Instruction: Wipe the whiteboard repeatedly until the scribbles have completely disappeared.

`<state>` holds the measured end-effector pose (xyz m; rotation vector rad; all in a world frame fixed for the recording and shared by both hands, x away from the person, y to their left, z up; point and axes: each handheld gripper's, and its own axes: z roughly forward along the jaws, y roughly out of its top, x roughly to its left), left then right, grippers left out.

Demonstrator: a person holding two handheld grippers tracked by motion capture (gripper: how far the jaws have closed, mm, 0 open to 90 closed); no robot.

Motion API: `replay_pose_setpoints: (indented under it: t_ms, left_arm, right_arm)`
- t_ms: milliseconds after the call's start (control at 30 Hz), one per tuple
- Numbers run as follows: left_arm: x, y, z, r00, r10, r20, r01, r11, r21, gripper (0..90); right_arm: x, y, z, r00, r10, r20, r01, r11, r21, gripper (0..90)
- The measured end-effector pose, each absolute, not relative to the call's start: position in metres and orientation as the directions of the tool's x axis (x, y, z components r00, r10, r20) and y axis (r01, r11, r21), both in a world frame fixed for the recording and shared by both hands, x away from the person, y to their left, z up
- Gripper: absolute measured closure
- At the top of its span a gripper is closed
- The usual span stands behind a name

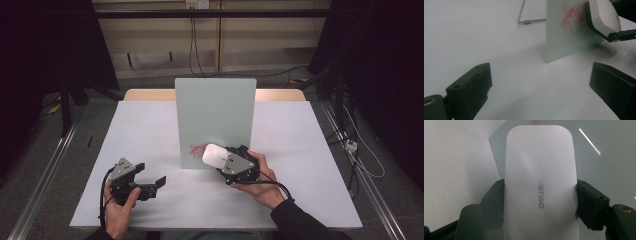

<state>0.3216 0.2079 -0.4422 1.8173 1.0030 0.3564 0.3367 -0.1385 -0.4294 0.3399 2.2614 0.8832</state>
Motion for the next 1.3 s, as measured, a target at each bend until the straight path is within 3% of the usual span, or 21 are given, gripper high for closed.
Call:
replay_pose_setpoints:
  t_ms: [233, 633, 1300]
  left_arm:
    - [0.321, 0.209, -0.442, 0.611, 0.769, -0.189, 0.476, -0.165, 0.864, 4.2]
    - [0.321, 0.209, -0.442, 0.612, 0.769, -0.186, 0.474, -0.168, 0.865, 4.2]
    - [0.321, 0.208, -0.442, 0.615, 0.766, -0.188, 0.476, -0.171, 0.863, 4.2]
  right_arm:
    - [0.338, -0.138, -0.426, -0.733, 0.454, -0.507, -0.013, 0.735, 0.678, 31.5]
    - [0.348, -0.152, -0.396, -0.662, 0.538, -0.522, -0.019, 0.684, 0.729, 31.5]
    - [0.335, -0.123, -0.441, -0.745, 0.440, -0.501, -0.019, 0.737, 0.676, 31.4]
